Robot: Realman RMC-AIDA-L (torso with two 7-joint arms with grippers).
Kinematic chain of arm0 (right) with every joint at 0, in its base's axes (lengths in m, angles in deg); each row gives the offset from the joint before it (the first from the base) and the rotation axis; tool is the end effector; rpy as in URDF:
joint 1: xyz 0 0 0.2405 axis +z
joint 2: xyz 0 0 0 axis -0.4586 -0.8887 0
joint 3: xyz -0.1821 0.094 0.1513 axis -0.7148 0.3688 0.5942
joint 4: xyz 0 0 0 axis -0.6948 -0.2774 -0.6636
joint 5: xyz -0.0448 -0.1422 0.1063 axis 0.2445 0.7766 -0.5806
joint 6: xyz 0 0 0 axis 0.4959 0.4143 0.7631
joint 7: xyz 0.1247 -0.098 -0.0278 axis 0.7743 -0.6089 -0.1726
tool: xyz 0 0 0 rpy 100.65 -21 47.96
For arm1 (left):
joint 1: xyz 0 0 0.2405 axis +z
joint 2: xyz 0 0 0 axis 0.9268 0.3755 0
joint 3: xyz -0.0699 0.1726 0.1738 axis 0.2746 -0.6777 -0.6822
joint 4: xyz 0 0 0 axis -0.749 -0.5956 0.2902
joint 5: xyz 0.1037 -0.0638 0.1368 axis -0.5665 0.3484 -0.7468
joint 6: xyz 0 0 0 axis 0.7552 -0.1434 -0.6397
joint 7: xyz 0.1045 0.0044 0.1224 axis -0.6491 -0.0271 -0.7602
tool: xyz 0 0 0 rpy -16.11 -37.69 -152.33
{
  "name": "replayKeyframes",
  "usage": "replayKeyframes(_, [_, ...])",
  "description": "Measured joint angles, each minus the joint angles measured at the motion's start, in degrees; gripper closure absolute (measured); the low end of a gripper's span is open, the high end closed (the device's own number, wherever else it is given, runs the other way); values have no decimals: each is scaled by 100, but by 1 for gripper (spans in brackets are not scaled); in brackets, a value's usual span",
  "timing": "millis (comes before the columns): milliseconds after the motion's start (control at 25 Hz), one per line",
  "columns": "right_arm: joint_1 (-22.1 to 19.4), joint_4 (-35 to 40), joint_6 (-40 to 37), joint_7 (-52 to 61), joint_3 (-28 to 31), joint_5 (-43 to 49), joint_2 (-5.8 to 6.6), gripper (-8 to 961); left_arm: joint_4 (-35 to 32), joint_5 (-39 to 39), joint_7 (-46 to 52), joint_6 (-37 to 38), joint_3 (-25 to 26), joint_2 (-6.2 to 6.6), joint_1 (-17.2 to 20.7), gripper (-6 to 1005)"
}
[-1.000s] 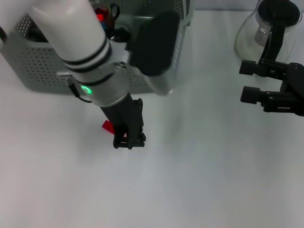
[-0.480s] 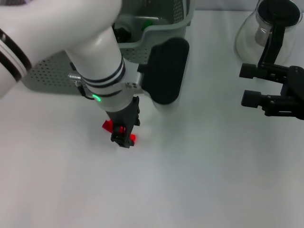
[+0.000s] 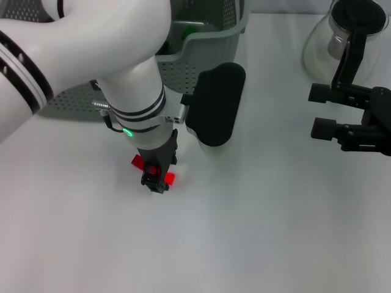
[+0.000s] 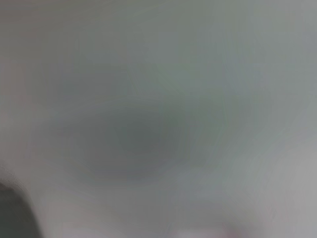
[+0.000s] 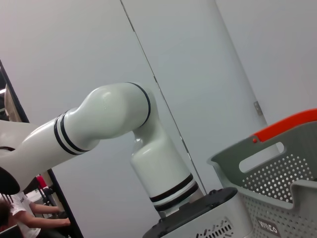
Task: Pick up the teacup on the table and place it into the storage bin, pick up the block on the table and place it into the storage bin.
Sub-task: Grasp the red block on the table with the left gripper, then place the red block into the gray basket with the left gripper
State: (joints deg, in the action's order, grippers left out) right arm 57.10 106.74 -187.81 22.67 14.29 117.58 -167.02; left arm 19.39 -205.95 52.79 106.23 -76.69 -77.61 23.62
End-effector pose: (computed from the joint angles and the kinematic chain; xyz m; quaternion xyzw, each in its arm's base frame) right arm 0.2148 0.2810 0.0227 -0.9030 0.2183 0.3701 0.0006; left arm -0.1768 0.3148 -0.0953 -0.9299 0.1149 0.3490 0.0150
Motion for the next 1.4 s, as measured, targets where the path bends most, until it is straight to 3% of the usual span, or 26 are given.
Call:
replayKeyframes(720, [-47, 0, 10, -69, 0, -18, 0, 25, 309, 61, 36, -184, -144, -12, -160, 516])
replayKeyframes(920, [-45, 0, 17, -72, 0, -19, 0, 25, 311, 64, 50, -151, -139, -12, -179, 736])
replayKeyframes(1040, [-45, 0, 19, -72, 0, -18, 0, 25, 228, 75, 54, -67, -138, -12, -181, 759])
replayKeyframes(1240, [-44, 2, 19, -77, 0, -18, 0, 25, -220, 569, 57, 745, 133, -2, -173, 797])
replayKeyframes(1400, [-45, 22, 9, -79, 0, -20, 3, 25, -647, 1297, 286, 1711, 914, -2, -183, 820])
